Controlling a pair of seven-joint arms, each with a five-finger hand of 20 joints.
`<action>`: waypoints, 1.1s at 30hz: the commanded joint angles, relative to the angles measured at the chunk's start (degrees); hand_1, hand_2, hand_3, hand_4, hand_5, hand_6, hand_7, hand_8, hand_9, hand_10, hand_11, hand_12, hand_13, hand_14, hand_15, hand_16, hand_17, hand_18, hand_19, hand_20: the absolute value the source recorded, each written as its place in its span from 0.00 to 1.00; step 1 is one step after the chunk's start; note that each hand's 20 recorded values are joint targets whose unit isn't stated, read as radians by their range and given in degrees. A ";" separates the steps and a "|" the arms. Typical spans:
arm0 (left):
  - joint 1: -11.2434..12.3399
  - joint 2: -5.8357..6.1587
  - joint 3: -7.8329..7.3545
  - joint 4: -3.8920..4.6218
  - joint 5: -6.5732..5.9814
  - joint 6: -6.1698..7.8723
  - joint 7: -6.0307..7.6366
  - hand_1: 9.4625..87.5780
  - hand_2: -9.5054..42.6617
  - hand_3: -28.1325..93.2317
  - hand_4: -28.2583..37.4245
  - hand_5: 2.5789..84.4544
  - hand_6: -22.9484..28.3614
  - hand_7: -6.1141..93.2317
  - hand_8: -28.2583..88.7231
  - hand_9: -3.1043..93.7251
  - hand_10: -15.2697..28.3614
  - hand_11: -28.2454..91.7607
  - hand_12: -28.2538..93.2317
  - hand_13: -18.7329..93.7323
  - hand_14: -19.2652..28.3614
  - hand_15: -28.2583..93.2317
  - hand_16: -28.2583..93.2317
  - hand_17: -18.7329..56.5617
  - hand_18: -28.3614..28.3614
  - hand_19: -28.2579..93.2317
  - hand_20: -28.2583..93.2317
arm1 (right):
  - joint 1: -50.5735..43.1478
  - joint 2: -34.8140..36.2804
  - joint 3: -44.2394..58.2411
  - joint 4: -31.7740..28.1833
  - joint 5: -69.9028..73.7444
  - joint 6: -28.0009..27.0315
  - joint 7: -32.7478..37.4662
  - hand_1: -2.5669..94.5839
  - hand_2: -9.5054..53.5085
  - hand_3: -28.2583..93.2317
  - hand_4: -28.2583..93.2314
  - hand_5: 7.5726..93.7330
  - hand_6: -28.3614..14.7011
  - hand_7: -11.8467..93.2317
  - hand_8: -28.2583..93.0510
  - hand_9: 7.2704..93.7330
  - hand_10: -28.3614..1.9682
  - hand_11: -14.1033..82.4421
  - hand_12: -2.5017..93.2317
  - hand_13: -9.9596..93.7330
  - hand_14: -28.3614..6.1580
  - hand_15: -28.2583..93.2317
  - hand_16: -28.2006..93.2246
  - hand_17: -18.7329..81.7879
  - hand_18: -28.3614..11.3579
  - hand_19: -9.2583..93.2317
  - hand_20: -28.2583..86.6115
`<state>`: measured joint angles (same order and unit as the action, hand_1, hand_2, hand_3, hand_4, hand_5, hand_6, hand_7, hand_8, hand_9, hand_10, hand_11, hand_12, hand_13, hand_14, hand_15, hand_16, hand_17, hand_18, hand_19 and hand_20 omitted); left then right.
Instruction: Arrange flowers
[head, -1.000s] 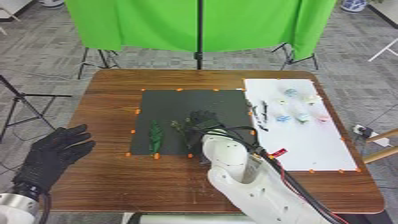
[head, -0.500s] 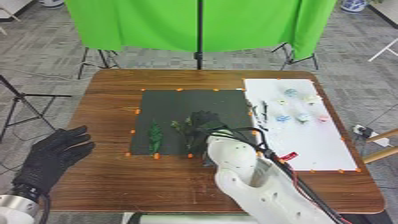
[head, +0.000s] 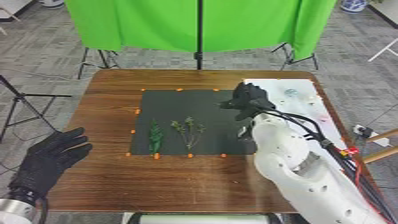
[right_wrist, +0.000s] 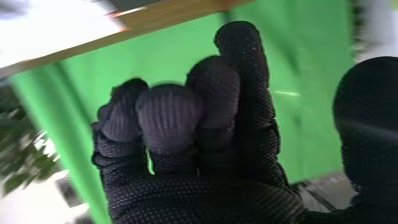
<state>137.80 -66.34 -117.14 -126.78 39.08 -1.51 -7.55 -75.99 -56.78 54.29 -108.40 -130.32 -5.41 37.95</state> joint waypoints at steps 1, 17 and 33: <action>1.35 -1.18 0.01 -0.17 0.36 0.60 0.22 0.21 0.28 0.83 0.00 0.47 0.59 0.30 0.14 0.39 0.71 0.51 0.35 0.41 0.79 0.65 0.17 0.17 0.92 0.74 0.21 | 0.32 6.83 0.50 8.43 -2.47 -0.89 3.61 0.23 0.00 0.88 0.00 0.64 0.59 0.54 0.08 0.73 0.51 0.73 0.38 0.73 0.52 0.85 0.47 0.48 0.21 0.92 0.56; 1.16 -1.19 -0.16 -0.27 0.41 0.73 -0.15 0.21 0.28 0.83 0.00 0.47 0.59 0.31 0.14 0.39 0.71 0.51 0.35 0.41 0.79 0.65 0.17 0.17 0.92 0.74 0.21 | 1.02 7.34 0.21 10.28 -2.12 -2.83 3.68 0.20 0.06 0.87 0.00 0.66 0.60 0.53 0.08 0.75 0.51 0.72 0.37 0.74 0.52 0.85 0.46 0.49 0.21 0.92 0.56; 0.29 -0.63 0.12 0.09 0.39 0.67 -0.68 0.21 0.29 0.83 0.00 0.47 0.59 0.30 0.14 0.39 0.71 0.51 0.35 0.41 0.79 0.65 0.17 0.16 0.92 0.74 0.21 | 1.37 6.53 -0.66 9.82 -2.10 -3.48 3.15 0.20 0.07 0.87 0.00 0.67 0.60 0.53 0.08 0.76 0.52 0.72 0.37 0.75 0.53 0.84 0.47 0.49 0.20 0.92 0.56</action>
<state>138.10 -67.07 -117.19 -126.99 39.20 -1.22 -7.47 -74.99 -49.82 54.36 -98.87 -131.79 -8.33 41.19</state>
